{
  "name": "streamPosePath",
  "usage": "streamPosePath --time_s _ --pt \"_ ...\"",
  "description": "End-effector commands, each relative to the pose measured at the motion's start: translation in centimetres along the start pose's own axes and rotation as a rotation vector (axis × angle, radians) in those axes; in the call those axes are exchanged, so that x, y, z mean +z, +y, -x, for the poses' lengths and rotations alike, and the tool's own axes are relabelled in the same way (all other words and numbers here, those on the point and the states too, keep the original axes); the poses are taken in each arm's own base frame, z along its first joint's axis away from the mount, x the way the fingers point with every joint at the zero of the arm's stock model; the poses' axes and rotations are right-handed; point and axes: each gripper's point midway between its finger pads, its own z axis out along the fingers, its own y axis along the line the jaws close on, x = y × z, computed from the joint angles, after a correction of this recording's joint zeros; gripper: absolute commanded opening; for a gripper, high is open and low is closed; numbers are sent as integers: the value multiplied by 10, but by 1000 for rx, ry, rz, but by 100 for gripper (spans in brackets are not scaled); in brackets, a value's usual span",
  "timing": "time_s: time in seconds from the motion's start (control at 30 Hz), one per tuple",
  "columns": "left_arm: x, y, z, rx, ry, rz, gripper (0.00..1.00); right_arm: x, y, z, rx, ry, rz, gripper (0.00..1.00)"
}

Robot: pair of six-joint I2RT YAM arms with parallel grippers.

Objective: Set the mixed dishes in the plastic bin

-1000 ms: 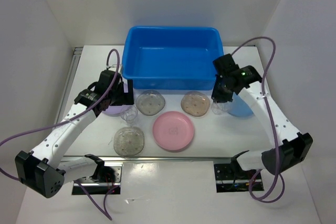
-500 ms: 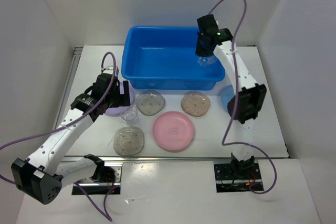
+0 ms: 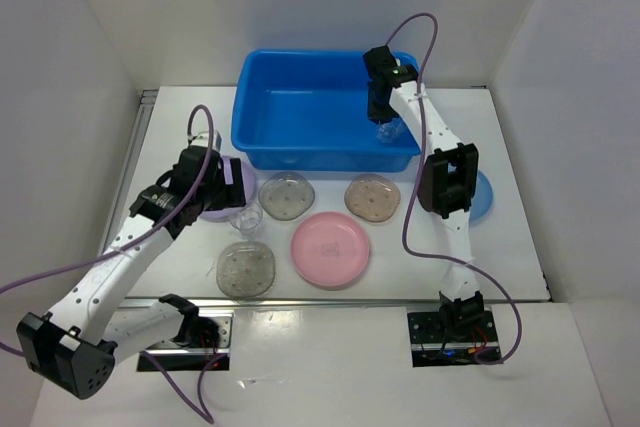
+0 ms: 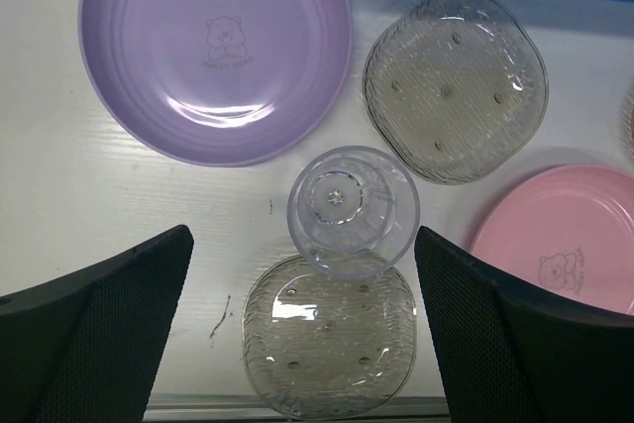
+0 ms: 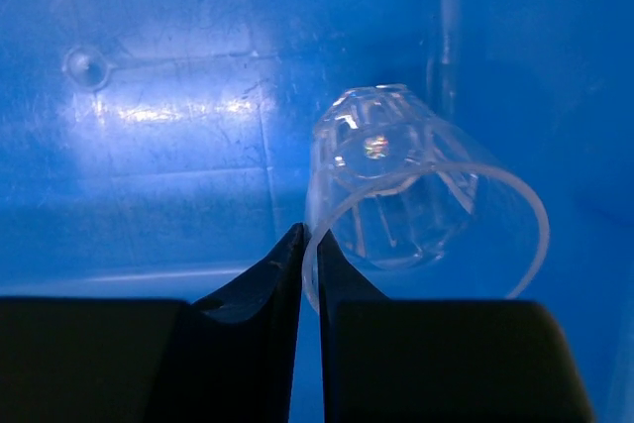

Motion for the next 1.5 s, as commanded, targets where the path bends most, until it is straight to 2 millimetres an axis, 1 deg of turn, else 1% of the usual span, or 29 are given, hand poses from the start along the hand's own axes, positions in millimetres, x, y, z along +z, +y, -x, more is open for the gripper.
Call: streamPosePath --time_s 0.0,0.03,0.17,0.33,0.43,0.47,0.5,0.57,0.6,0.63,0.67,0.73,0.77,0.8,0.83,0.9,1.0,1.03,1.07,1.1,1.13,1.2,1.23,1.3,1.33,1.37,1.4,1.43,1.47 --pt "12 -6 -7 -6 39 -15 100 3 -10 23 19 -64 -13 15" --pt "15 -6 -9 -3 51 -9 100 3 -8 22 19 -60 -3 20" --pt "20 -4 -12 3 66 7 100 -2 -7 29 25 -81 5 22" --pt "15 -8 1 -12 16 -14 100 -8 -11 39 39 -108 8 22" --pt "16 -6 2 -12 11 -2 100 -16 -9 45 44 -126 24 28" --pt "15 1 10 -28 -20 46 100 -29 -7 52 52 -156 48 30" --pt "18 6 14 -26 -30 86 100 -52 -6 68 67 -213 78 36" --pt "23 8 15 -26 -12 102 100 -79 -5 77 66 -253 122 36" --pt "31 12 9 -6 38 133 100 -106 -4 84 71 -289 166 38" --pt "43 13 0 20 86 152 98 -119 -4 86 74 -308 182 40" --pt "43 19 -2 19 95 173 95 -131 -8 85 77 -319 185 40" --pt "62 24 -27 31 195 230 87 -186 -13 81 95 -417 255 40" --pt "66 25 -31 28 212 238 87 -191 -6 88 95 -450 274 40" --pt "70 26 -39 28 238 251 85 -213 -14 74 106 -471 298 40" --pt "75 26 -51 41 292 252 83 -225 -17 71 121 -495 310 40" --pt "84 18 -54 15 302 227 79 -247 -30 56 127 -513 307 40" --pt "90 16 -63 20 338 223 63 -251 -36 43 114 -496 298 40" --pt "93 17 -67 26 356 231 50 -257 -41 41 119 -508 291 40" --pt "93 19 -66 10 355 238 44 -256 -44 38 122 -507 276 40" --pt "95 18 -69 10 368 234 37 -251 -45 32 118 -490 271 40" --pt "95 18 -74 11 381 230 20 -248 -47 30 110 -485 257 40" --pt "95 18 -74 1 379 232 4 -244 -47 27 108 -477 254 40" --pt "95 18 -74 0 379 232 0 -240 -47 24 105 -464 249 40" --pt "86 13 -64 -11 365 206 0 -236 -49 21 96 -457 235 40" --pt "81 6 -51 -23 343 176 0 -236 -49 21 96 -457 235 40" --pt "76 3 -54 -15 361 153 0 -236 -49 21 96 -457 235 40" --pt "71 -5 -47 -15 360 109 0 -236 -49 21 96 -457 235 40" --pt "64 -15 -41 -12 363 47 0 -236 -49 21 96 -457 235 40" --pt "29 -65 -7 0 347 -241 0 -232 -47 23 96 -457 235 40"
